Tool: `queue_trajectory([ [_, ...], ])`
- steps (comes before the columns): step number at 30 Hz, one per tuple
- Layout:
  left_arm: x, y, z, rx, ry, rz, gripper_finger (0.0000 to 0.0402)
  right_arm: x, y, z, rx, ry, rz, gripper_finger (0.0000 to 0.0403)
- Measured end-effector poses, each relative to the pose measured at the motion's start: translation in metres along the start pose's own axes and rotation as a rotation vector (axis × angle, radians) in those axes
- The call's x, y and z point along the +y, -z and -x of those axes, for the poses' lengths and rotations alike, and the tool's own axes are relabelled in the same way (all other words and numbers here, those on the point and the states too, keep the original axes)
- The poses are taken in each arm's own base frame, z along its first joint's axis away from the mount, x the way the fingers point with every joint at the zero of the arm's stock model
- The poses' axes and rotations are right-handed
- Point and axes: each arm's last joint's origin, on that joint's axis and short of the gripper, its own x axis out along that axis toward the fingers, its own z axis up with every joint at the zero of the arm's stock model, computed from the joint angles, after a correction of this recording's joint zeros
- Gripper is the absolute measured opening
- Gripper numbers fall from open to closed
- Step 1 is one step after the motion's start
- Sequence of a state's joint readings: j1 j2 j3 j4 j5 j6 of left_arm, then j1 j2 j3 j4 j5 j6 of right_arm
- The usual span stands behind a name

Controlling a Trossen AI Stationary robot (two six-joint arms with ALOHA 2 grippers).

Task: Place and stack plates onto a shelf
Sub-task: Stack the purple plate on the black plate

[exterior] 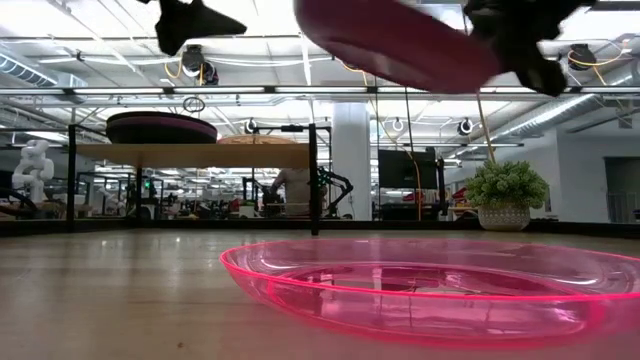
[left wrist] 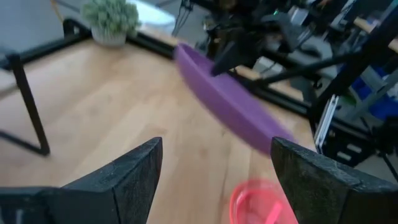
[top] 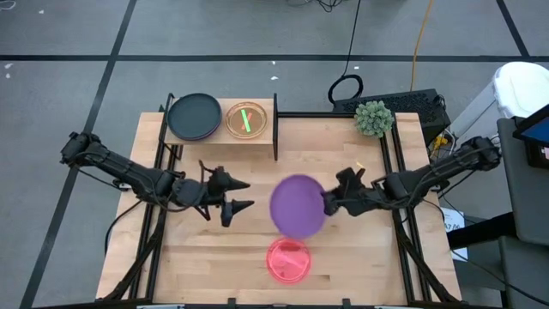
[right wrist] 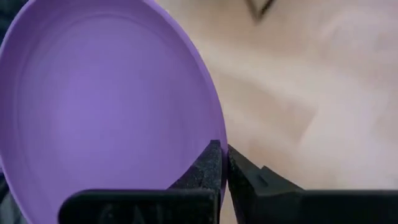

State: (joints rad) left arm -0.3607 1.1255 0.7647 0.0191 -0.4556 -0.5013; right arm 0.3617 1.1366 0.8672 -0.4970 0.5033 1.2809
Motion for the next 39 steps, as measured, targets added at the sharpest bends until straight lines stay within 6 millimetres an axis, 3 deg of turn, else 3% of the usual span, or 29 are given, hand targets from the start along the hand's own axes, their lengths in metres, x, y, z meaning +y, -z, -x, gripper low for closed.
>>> queue_trajectory([
  [8,0.006,-0.017,-0.004,-0.13,0.001,-0.043,0.0303,0.0,-0.026,-0.009,-0.262,0.07,0.0,0.0],
  [17,0.026,-0.029,-0.01,-0.206,-0.179,-0.11,0.0289,-0.001,-0.055,-0.023,-0.487,0.137,-0.009,0.0],
  [26,0.04,-0.032,-0.02,-0.236,-0.354,-0.135,0.0251,0.004,-0.066,-0.044,-0.549,0.127,-0.031,0.0],
  [39,0.049,-0.022,-0.049,-0.239,-0.394,-0.082,0.0189,0.008,-0.07,-0.044,-0.609,0.129,0.009,0.0],
])
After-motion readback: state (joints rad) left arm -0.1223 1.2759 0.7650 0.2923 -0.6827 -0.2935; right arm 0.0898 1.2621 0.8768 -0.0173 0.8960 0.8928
